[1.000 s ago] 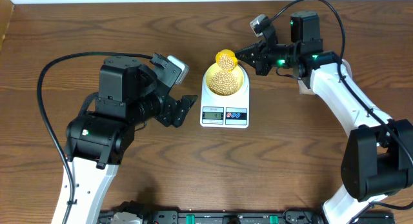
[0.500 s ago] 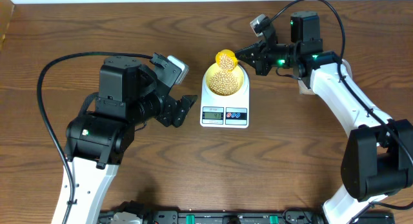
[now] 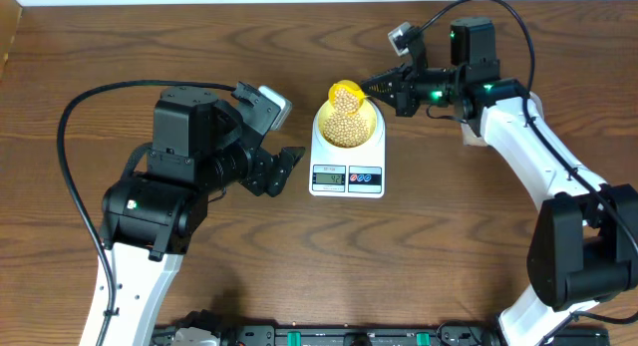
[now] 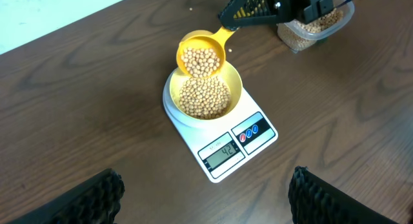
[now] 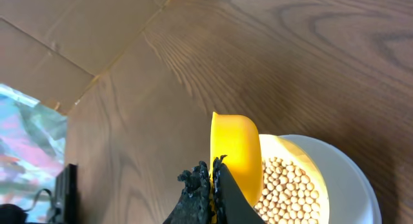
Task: Scoop item into bowl and weigh 50g on scale
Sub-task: 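Move the empty scoop back right to the soybean tub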
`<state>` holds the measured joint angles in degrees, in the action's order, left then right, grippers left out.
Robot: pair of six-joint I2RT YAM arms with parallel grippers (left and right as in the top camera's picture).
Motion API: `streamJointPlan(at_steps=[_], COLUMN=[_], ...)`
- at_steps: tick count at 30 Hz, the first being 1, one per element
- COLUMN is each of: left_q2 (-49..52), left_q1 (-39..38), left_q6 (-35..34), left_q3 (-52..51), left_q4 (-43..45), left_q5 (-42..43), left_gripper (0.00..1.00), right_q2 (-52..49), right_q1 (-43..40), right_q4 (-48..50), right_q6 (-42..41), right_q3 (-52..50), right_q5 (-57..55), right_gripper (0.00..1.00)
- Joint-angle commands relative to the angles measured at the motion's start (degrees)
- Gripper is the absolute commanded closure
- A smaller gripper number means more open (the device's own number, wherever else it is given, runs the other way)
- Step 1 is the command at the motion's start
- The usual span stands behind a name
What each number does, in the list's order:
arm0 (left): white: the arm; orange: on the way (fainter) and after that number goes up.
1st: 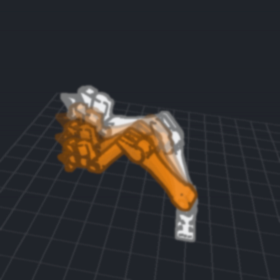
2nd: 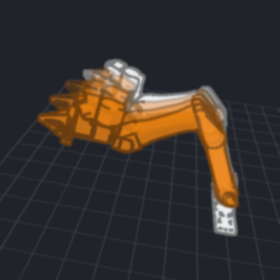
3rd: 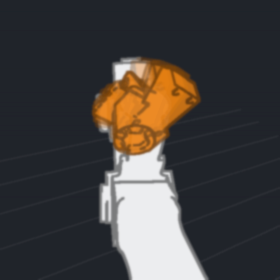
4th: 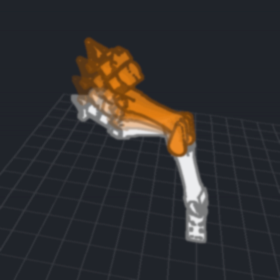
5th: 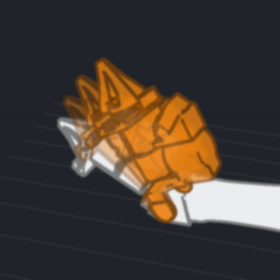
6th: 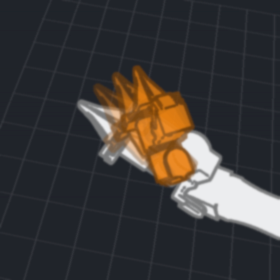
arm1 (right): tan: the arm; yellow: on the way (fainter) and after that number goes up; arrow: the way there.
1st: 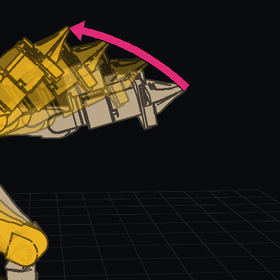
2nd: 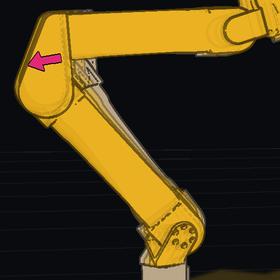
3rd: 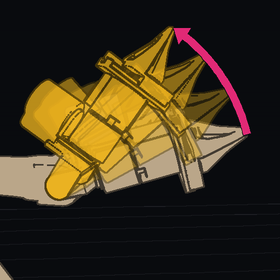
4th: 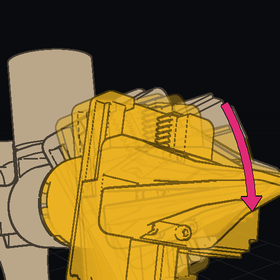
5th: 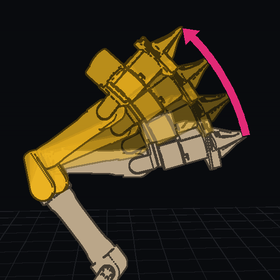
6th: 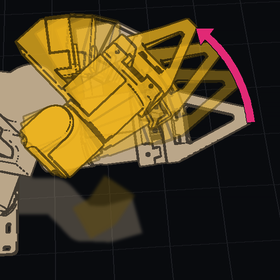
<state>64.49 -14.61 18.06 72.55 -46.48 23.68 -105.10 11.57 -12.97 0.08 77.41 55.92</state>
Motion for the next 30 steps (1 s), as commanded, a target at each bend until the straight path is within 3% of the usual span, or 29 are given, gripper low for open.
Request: streamJointPlan(at_steps=[1,5,12,18,22,30], left_q2=[-0.02,-0.02,-0.02,-0.02,-0.02,-0.02], left_q1=[0.35,0.35,0.35,0.35,0.35,0.35], left_q6=[0.50,0.50,0.50,0.50,0.50,0.50], left_q3=[-0.22,-0.22,-0.22,-0.22,-0.22,-0.22], left_q4=[-0.07,-0.07,-0.07,-0.07,-0.07,-0.07], left_q5=[0.31,0.31,0.31,0.31,0.31,0.31], left_gripper=[0.16,0.16,0.16,0.16,0.16,0.16], right_q2=[-0.07,-0.07,-0.07,-0.07,-0.07,-0.02], right_q1=[-2.93,-7.45,-20.57,-27.28,-33.53,-38.77], right_q4=[0.11,0.33,0.35,0.33,0.13,-6.97], right_q6=[-4.87,-9.73,-19.61,-24.33,-24.15,-14.34], right_q3=[0.24,0.24,0.26,0.24,0.26,0.26], right_q5=[2.69,3.21,16.87,18.23,19.67,15.69], right_gripper=[0.99,0.99,0.99,0.99,0.99,0.99])
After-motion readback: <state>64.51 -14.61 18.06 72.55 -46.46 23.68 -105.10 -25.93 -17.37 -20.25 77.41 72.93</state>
